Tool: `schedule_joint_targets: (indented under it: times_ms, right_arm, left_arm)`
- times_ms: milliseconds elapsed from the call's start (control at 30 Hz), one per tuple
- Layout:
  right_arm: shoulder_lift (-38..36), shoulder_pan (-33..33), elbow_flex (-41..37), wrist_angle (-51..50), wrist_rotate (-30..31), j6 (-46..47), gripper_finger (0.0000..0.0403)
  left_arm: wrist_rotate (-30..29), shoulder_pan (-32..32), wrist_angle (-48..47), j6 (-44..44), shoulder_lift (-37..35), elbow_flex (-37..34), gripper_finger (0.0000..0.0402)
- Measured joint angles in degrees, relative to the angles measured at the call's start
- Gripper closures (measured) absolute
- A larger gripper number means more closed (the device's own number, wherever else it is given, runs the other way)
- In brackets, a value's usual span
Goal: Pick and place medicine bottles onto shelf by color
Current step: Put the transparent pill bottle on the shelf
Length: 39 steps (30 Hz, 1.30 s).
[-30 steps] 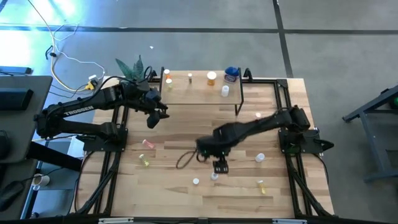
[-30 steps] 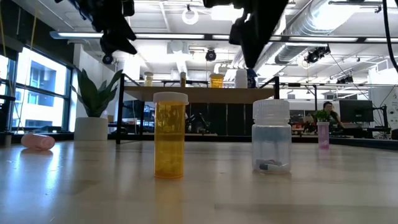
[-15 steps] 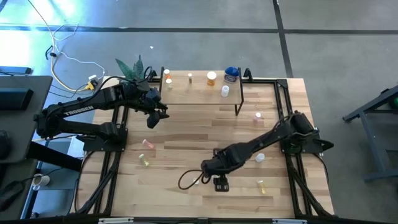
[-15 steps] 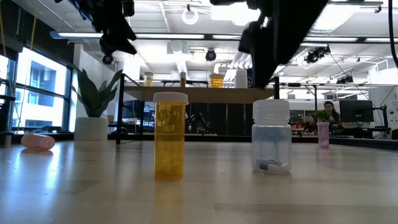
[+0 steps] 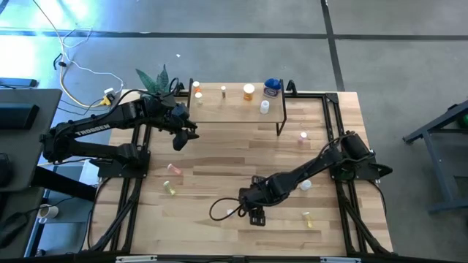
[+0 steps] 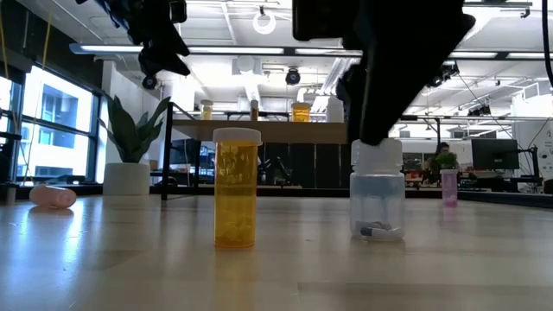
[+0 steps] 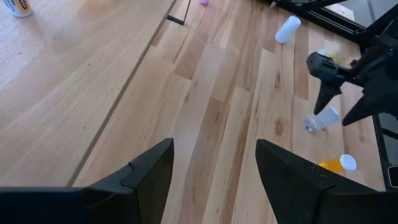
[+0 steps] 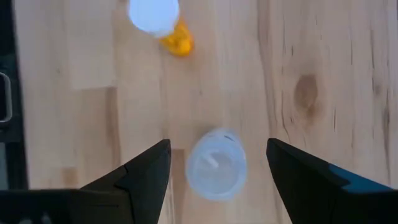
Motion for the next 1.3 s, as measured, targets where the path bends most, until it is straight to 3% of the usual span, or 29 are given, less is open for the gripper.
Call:
schedule_joint_targets:
  times_ms: [233, 567, 867, 1300]
  right_arm:
    - [0.0, 0.0, -0.77, -0.38, 0.02, 1.54, 0.016]
    - [-0.04, -0.13, -0.71, -0.37, -0.13, 1.78, 0.0289]
    - [-0.04, -1.83, 3.2, -1.62, -1.07, 4.82, 0.0278]
    - [-0.04, -10.43, 20.28, -11.44, 0.07, -0.49, 0.0282]
  left_arm:
    - [-0.08, 0.0, 0.0, 0.0, 0.0, 0.0, 0.0186]
    - [-0.2, 0.0, 0.0, 0.0, 0.0, 0.0, 0.0186]
    - [-0.2, 0.0, 0.13, -0.01, 0.0, 0.0, 0.0186]
    - [-0.68, 0.02, -0.07, 1.95, 0.0, 0.0, 0.0186]
